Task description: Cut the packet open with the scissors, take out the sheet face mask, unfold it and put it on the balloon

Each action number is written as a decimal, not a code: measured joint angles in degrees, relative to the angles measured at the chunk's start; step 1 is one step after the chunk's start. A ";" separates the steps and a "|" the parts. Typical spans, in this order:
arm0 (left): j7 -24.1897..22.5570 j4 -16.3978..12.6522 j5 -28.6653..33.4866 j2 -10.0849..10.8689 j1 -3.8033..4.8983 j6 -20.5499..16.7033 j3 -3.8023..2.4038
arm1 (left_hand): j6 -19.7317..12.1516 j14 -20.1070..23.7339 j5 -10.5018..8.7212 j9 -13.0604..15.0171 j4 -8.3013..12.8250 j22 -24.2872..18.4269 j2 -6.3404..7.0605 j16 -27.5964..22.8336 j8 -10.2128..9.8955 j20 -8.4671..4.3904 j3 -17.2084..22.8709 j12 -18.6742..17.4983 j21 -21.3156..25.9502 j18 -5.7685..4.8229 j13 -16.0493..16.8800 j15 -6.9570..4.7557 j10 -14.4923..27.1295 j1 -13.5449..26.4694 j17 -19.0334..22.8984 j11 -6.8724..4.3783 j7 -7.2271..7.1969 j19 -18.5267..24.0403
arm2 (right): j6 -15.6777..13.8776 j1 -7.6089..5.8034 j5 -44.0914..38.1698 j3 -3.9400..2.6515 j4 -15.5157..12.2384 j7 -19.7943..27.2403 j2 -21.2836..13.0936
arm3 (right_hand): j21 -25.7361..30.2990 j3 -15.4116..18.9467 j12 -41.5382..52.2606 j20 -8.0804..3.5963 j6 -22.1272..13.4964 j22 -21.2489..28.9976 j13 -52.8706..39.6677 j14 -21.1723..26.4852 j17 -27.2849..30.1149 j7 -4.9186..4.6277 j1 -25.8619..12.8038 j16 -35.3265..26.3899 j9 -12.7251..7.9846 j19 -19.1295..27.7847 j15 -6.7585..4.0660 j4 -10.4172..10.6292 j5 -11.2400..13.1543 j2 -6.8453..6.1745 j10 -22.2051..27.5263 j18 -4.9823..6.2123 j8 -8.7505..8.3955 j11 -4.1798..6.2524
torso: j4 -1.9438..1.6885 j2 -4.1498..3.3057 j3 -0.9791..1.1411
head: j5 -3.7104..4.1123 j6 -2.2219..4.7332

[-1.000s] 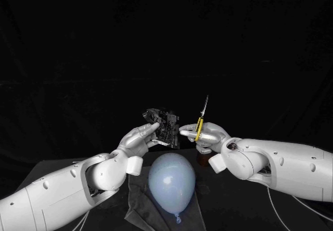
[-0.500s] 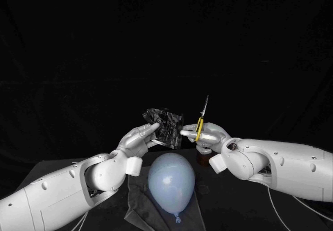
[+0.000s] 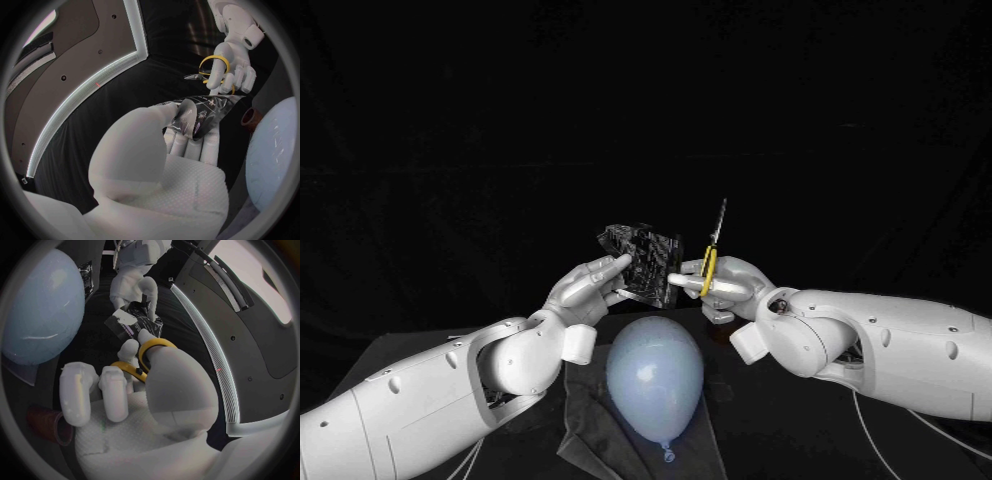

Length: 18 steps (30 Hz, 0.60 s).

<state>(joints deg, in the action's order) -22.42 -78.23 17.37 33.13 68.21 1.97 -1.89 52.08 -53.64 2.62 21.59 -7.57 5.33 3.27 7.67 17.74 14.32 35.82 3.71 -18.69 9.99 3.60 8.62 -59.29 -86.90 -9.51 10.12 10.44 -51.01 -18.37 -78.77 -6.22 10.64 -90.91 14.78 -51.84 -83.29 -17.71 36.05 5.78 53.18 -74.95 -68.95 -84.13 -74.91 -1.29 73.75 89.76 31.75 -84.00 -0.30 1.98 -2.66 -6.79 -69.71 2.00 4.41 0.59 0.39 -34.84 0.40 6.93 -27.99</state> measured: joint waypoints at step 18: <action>0.78 0.59 -0.88 -0.62 0.03 -0.01 -0.01 | 0.30 -0.94 0.00 0.23 0.33 -0.27 -0.15 0.00 0.37 -0.08 0.00 0.00 0.00 -0.01 0.00 -0.12 -0.73 0.76 -0.05 -0.30 -0.31 -0.50 | -0.43 0.03 0.12 -0.02 0.03 0.30 0.49 | 0.10 0.30 0.66 0.00 3.93 0.04 0.03 0.13 -0.04 -4.04 0.86 0.05 -0.32 0.01 -0.35 2.49 0.01 7.00 -0.36 -0.01 5.65 -0.36 | -0.09 0.04 -0.05 | 0.72 0.05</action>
<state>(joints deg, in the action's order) -21.65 -77.64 16.49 32.51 68.24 1.96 -1.90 52.38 -54.58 2.62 21.83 -7.25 5.06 3.12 7.68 18.11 14.24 35.82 3.71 -18.69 9.98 3.60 8.50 -60.02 -86.14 -9.56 9.83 10.13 -51.51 -18.80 -78.74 -6.11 10.62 -90.87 15.08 -51.34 -83.20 -17.41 36.71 5.78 57.11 -74.91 -68.92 -84.00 -74.95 -5.33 74.61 89.80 31.43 -83.99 -0.65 4.47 -2.65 0.21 -70.07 1.99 10.06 0.23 0.30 -34.79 0.35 7.65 -27.94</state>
